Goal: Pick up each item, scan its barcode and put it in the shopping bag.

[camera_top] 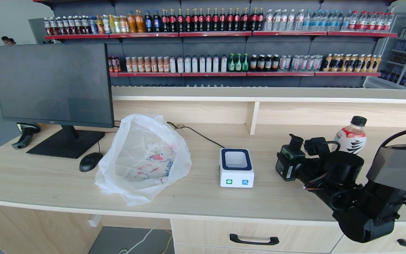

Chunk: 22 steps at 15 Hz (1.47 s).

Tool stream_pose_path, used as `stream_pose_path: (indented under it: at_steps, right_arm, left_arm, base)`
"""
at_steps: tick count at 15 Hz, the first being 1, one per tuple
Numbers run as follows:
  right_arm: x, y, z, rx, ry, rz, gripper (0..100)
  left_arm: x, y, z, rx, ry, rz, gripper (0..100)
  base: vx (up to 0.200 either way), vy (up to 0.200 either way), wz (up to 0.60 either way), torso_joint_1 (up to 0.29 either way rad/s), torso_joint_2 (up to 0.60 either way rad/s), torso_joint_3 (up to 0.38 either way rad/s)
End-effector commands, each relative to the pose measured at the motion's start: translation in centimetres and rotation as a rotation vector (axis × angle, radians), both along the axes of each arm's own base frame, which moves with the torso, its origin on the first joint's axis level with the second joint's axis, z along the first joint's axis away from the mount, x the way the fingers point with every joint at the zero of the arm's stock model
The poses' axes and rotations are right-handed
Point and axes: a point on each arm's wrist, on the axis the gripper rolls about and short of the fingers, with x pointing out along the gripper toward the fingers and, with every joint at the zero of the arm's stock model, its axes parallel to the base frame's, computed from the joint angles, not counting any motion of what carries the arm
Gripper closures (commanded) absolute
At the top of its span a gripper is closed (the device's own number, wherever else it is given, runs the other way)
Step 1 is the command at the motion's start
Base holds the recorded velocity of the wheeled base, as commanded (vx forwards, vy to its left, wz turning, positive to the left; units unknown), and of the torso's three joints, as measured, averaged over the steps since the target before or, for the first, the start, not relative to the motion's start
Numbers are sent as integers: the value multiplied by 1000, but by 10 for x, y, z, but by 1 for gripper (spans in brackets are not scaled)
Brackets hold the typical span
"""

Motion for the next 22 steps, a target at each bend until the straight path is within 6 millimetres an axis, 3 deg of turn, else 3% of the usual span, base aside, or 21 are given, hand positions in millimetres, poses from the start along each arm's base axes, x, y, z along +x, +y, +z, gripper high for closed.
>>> stream_pose_path:
  at_steps: [1,12,16,19,22]
  right_arm:
    - [0,0,1,1,-2,-1,100]
    - [1,0,-3,-3,7,-1,100]
    - [-4,-2,16,8,-44,-2,100]
    - [-33,-5,51,20,-109,7,100]
    - [-86,-1,80,34,-151,63,100]
  left_arm:
    - [0,0,0,0,-1,1,0]
    - [0,0,0,0,-1,-1,0]
    - [0,0,0,0,-1,1,0]
    - [0,0,0,0,-1,1,0]
    - [0,0,0,0,-1,1,0]
  base:
    - [0,0,0,0,0,0]
    - [0,0,0,0,0,0]
    - [0,0,0,0,0,0]
    - [0,0,0,0,0,0]
    - [0,0,0,0,0,0]
